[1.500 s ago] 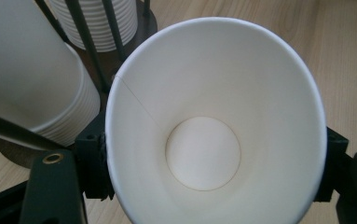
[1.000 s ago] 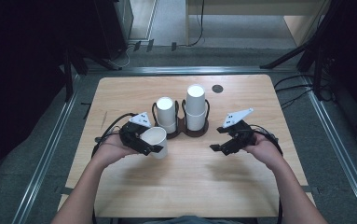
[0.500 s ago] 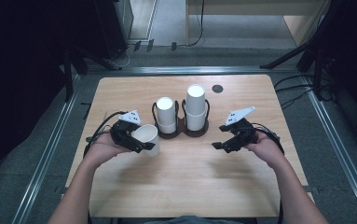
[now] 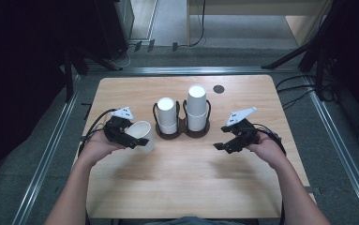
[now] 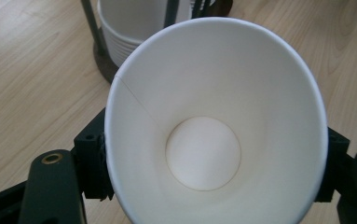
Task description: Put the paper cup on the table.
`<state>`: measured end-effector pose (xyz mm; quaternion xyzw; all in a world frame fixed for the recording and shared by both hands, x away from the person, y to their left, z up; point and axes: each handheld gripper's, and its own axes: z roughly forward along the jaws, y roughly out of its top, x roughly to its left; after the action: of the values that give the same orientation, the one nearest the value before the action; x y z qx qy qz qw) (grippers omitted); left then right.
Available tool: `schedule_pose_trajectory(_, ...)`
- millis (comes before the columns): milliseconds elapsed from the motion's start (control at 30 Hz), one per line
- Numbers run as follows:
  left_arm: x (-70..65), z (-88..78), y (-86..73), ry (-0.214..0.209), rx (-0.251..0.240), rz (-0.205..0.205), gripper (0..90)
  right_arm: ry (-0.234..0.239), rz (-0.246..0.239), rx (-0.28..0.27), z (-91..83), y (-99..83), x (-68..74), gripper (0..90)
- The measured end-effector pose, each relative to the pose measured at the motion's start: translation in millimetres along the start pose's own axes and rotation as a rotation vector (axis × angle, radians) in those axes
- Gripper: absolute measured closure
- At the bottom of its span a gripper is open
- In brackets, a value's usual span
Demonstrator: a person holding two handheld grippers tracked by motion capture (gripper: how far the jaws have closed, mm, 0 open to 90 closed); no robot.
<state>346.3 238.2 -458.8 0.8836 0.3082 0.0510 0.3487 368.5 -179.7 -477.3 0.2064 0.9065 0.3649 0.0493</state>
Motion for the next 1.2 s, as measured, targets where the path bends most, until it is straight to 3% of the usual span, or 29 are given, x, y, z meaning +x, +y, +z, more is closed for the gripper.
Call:
schedule_pose_trajectory(700, 40.8, -2.6, -6.2, 0.091, -0.007, -0.125, 23.0, -0.024, 0.017, 0.025, -2.3, -10.4, 1.6, 23.1)
schedule_pose_trajectory(933, 52.5, -1.3, -7.3, 0.116, -0.012, -0.165, 22.6, -0.012, 0.022, 0.033, 2.5, -12.5, 5.9, 23.1)
schedule_pose_trajectory(1200, 69.5, -0.9, -12.0, 0.182, -0.038, -0.234, 21.9, -0.018, 0.021, 0.052, 3.6, -16.6, 7.4, 23.1)
